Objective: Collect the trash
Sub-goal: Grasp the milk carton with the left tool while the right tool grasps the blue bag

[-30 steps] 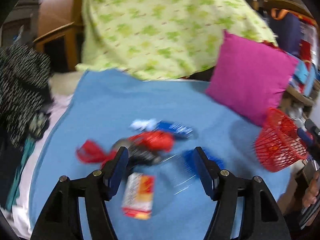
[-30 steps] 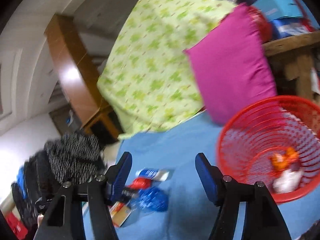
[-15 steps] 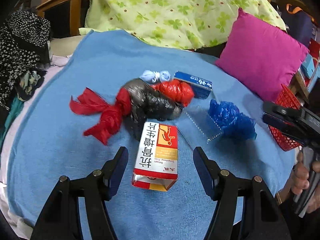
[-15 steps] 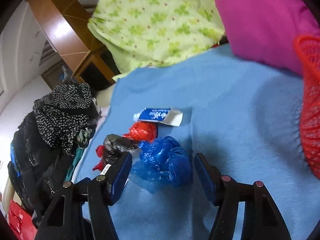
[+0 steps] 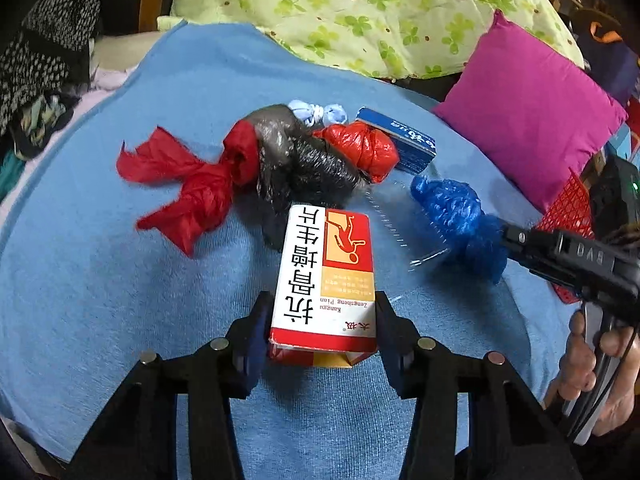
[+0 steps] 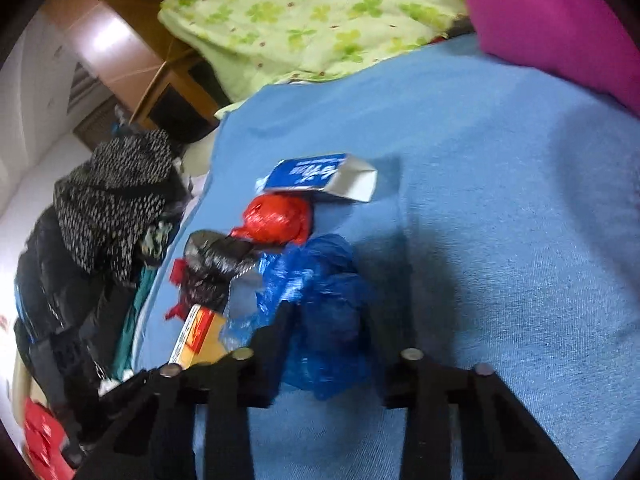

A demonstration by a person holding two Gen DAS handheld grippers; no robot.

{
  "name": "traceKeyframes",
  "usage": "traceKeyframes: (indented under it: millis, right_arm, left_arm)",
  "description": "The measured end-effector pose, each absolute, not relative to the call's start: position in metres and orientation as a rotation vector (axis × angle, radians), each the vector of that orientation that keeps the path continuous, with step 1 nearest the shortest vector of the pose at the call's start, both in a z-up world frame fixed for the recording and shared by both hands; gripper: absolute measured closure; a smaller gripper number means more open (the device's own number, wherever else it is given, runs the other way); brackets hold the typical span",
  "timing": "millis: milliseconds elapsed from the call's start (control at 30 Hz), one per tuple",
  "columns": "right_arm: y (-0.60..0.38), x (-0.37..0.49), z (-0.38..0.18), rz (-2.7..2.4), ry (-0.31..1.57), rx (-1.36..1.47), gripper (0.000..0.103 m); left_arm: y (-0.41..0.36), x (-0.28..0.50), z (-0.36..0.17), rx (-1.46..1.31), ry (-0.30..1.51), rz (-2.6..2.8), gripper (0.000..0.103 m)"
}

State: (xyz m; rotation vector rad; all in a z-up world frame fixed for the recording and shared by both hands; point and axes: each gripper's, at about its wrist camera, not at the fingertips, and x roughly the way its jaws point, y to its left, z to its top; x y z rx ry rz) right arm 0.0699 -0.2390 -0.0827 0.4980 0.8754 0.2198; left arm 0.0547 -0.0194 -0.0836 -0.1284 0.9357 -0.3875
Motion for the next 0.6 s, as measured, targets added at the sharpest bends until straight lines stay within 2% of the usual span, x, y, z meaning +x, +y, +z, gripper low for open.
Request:
traceKeyframes:
  millis: [467, 600]
  right_arm:
    - [-0.259, 0.026, -0.042, 0.194, 0.753, 0.424, 0.076]
    - [-0.264, 0.019, -0.041, 0.173, 0.771, 0.398, 0.076]
  left_arm:
    - [-0.019, 0.036, -0.057, -0.046, 0.788, -0.329, 0.054]
    - [-0.021, 0.030, -0.053, -0.027, 0.768, -0.323, 0.054]
